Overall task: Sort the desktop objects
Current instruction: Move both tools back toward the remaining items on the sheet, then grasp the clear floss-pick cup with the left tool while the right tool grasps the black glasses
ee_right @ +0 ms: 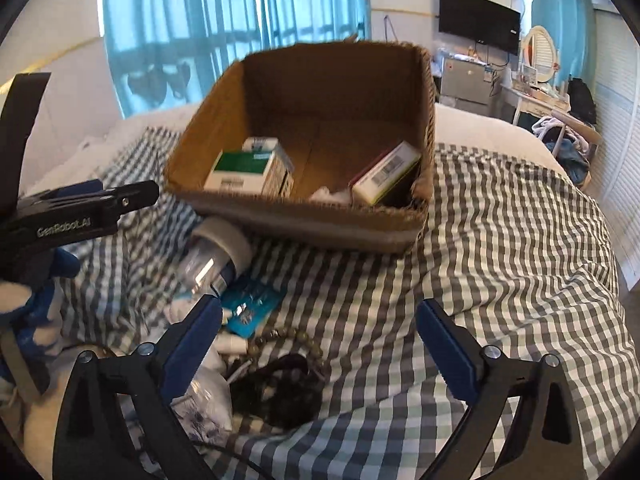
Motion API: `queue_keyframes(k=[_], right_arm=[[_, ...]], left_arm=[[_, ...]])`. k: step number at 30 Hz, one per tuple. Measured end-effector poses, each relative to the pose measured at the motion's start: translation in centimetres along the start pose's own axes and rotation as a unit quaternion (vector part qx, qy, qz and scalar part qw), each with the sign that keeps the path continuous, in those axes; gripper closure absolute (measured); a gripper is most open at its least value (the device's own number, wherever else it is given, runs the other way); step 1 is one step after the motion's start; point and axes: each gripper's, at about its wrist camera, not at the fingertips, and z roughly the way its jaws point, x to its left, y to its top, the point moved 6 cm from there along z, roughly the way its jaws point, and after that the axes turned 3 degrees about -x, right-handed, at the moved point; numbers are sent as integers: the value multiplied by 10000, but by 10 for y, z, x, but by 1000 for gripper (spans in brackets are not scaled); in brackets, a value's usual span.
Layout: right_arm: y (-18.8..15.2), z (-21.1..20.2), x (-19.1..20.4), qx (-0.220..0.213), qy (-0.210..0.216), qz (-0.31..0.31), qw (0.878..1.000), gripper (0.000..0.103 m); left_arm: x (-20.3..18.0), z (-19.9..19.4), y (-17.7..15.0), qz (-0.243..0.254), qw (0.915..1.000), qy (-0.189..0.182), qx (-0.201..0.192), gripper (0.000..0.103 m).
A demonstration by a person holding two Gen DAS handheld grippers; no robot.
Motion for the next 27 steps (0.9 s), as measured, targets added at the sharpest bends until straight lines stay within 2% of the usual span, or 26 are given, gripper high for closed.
queue_keyframes(k=[5, 8, 14, 18, 22, 27], right_arm=[[-10, 11, -6, 280, 34, 121, 9995, 9], [-19, 20, -9, 554, -26, 164, 9983, 10], [-29, 27, -8, 816, -49, 203, 9964, 12], [-38, 35, -10, 1080, -70, 270, 9938, 15], [-48, 47, -15, 1402, -18, 428, 9892, 19], [-58, 63, -8, 1797, 6, 192, 9835, 20]], left_arm=[[7, 19, -16, -11, 9996, 121, 261, 0], [5, 29, -26, 53, 9990, 89, 437, 0], [-5, 51, -45, 268, 9964, 3, 802, 3], [-6, 69, -55, 103, 9939, -238, 1074, 8], [-5, 86, -66, 12, 9902, -272, 1372, 10], [-8, 104, -74, 50, 9872, -231, 1579, 10]])
